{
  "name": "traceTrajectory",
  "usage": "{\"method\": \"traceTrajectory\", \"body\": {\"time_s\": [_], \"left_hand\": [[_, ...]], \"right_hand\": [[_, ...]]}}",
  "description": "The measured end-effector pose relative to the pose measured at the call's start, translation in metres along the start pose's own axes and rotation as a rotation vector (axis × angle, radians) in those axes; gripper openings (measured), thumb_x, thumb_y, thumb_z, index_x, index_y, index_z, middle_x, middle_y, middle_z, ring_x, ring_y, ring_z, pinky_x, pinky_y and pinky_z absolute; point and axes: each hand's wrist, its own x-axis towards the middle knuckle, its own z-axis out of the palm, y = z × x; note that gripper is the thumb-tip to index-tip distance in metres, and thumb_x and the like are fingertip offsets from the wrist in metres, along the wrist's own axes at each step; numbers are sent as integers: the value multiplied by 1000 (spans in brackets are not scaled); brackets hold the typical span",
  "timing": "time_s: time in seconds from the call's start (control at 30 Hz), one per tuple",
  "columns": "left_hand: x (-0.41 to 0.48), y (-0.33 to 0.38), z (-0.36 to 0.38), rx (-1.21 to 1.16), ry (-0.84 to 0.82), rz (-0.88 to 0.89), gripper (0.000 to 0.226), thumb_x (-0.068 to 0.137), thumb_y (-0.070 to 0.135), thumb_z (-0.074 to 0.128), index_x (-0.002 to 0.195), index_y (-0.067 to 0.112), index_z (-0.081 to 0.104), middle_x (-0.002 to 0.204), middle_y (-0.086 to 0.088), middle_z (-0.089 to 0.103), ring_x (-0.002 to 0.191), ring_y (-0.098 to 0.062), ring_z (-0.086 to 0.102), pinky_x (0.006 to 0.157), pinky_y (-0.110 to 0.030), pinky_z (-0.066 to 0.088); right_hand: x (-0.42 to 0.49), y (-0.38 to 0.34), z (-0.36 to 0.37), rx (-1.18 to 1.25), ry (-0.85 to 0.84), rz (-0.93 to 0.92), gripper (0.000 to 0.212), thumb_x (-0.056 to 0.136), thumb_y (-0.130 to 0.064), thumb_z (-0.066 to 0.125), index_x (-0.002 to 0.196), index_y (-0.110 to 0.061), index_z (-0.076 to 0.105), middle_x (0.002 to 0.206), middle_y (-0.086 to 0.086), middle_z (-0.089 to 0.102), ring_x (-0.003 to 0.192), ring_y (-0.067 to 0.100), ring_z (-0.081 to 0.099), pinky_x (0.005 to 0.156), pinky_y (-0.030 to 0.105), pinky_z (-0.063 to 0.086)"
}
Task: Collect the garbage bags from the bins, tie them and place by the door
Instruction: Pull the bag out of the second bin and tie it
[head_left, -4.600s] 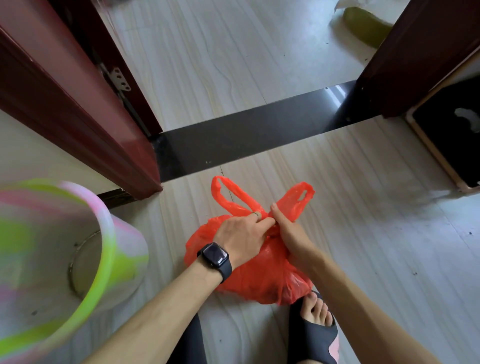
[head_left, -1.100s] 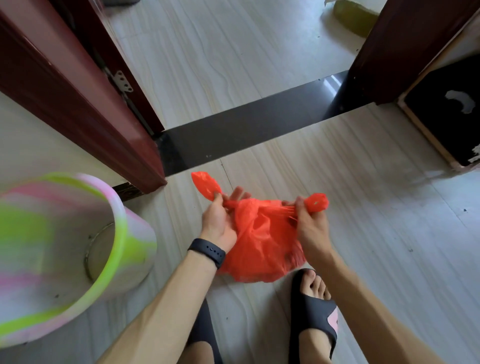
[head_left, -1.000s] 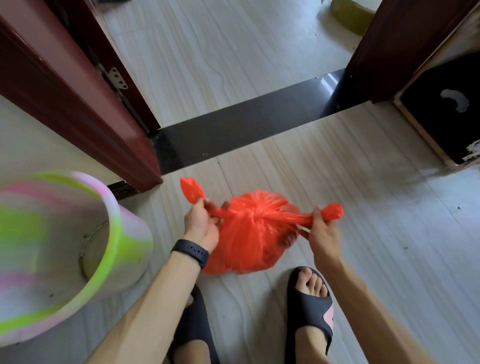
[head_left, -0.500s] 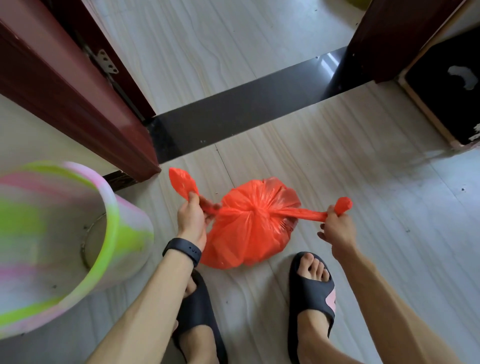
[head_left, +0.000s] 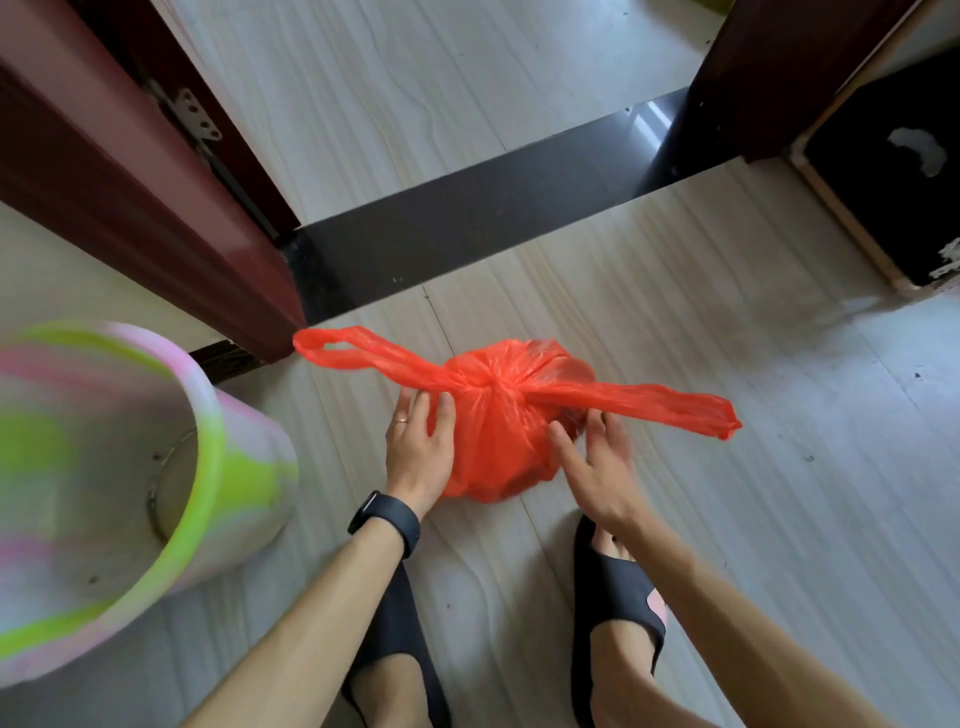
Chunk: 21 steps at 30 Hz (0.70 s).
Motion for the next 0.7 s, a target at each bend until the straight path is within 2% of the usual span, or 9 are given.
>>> {"method": "traceTrajectory", "body": {"time_s": [0.07,0.13,0.17,0.23,0.27,0.33,0.43,0.53,0.7], "left_hand": [[2,6,4,66,13,46,51,102,45,40,143,15,49,158,-9,32,148,-22,24,122,-36,18],[6,17,6,92,91,159,42,101,39,46,129,11,60,141,-10,54,135,-25,44,114,-37,32],[6,22,7,82,135,204,36,100,37,50,121,11,63,129,-7,62,125,-24,53,108,-34,38],[6,34,10,49,165,251,28,99,35,53,116,17,66,117,1,69,112,-19,61,95,-26,43],[5,39,12,42,145,266,27,98,36,54,118,22,65,114,4,70,109,-15,62,91,-23,44],[6,44,18,7,91,263,31,97,38,55,126,30,61,113,9,70,106,-8,63,90,-21,45],[11,46,22,-62,6,188,40,95,38,59,134,26,59,116,4,71,108,-11,64,96,-25,46],[11,40,28,83,-23,292,31,96,34,61,120,17,70,120,-2,70,115,-22,59,95,-20,40],[4,39,31,124,58,464,22,94,32,63,113,23,71,103,-1,72,98,-25,59,87,-34,46]], "right_hand": [[6,-13,8,-159,95,-108,46,104,-34,38,141,-7,43,144,18,43,133,36,37,114,45,27],[14,-26,12,-167,174,-226,35,103,-25,33,120,-7,59,132,17,55,124,38,45,107,51,34],[18,-33,10,-64,211,-223,30,103,-23,35,103,-12,63,116,8,63,113,34,51,100,51,39],[29,-43,6,109,249,-165,32,103,-26,41,73,-29,51,76,-15,58,85,25,52,76,44,42],[32,-47,7,137,244,-135,36,102,-30,42,66,-29,45,65,-15,54,75,22,49,68,39,38],[38,-51,8,192,232,-76,37,100,-36,47,66,-24,53,58,-8,56,65,18,51,61,34,36],[42,-52,6,348,188,70,31,97,-38,56,76,-20,68,65,-4,68,58,7,57,60,31,45],[44,-50,4,366,116,188,38,96,-39,59,69,-14,69,60,0,65,54,10,51,56,32,42],[48,-57,0,480,94,381,34,87,-18,55,53,-20,62,49,-8,57,53,16,47,55,31,36]]}}
